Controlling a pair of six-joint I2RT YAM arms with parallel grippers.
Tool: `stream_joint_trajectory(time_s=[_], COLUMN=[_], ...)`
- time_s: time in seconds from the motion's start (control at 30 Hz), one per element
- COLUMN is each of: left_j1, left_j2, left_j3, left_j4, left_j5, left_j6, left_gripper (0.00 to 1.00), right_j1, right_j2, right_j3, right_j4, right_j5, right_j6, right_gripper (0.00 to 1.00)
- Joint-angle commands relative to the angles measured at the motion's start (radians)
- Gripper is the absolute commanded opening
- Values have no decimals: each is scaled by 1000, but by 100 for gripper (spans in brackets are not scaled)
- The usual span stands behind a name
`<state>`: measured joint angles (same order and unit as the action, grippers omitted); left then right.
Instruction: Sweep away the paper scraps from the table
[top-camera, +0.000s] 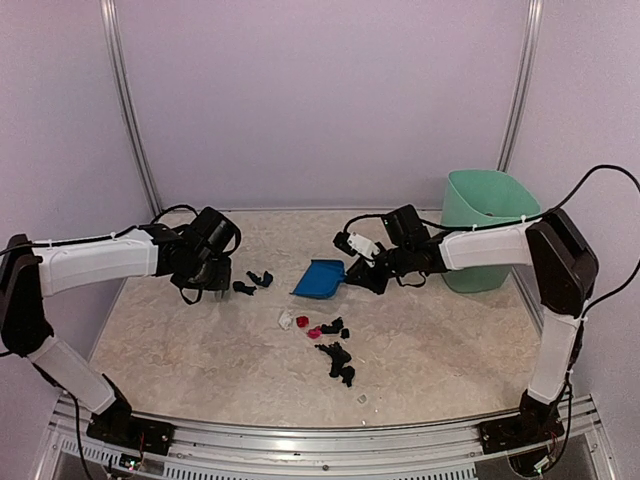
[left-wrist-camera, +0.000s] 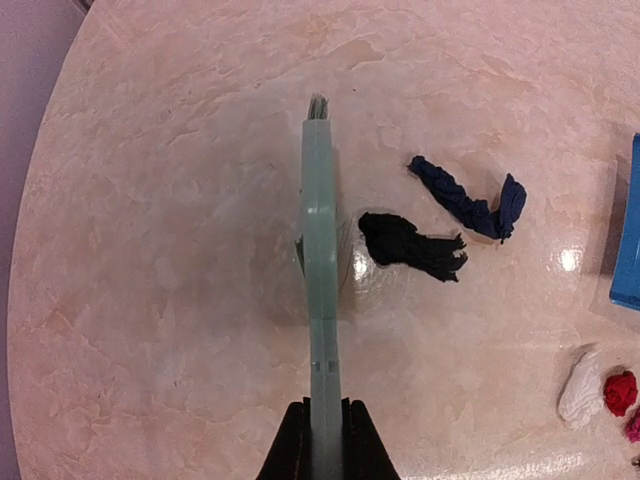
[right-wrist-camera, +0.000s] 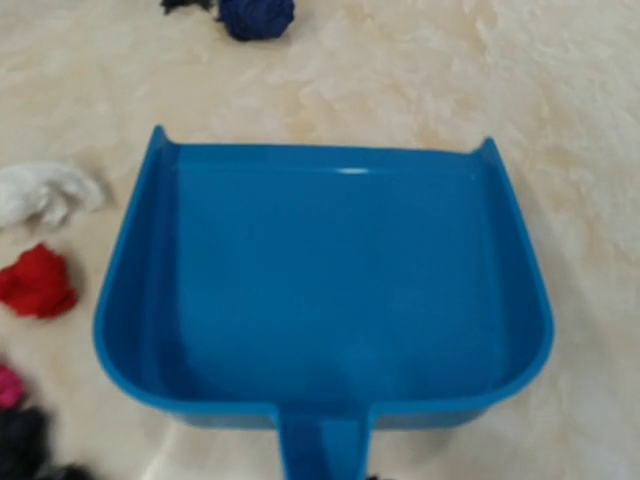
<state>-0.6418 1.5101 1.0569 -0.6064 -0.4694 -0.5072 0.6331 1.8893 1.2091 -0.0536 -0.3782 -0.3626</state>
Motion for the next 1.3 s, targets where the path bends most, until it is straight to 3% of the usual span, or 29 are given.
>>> stream_joint_trajectory(time_s=[0.0,0.5,1.27], left_j1=[21,27,-93], left_j2=[48,175,236], left_j3=[54,132,199], left_j4=[46,80,114], left_j5=[35,144,230], left_j6=[49,108,147], left_gripper=[0,0,0], right_j1=[6,10,77], right_j2=[76,234,273], right_j3=[98,259,263], right_j4=[-44,-141,-88], right_j5=[-3,-137,-82], right_j6=[-52,-134,-103], right_gripper=[0,0,0])
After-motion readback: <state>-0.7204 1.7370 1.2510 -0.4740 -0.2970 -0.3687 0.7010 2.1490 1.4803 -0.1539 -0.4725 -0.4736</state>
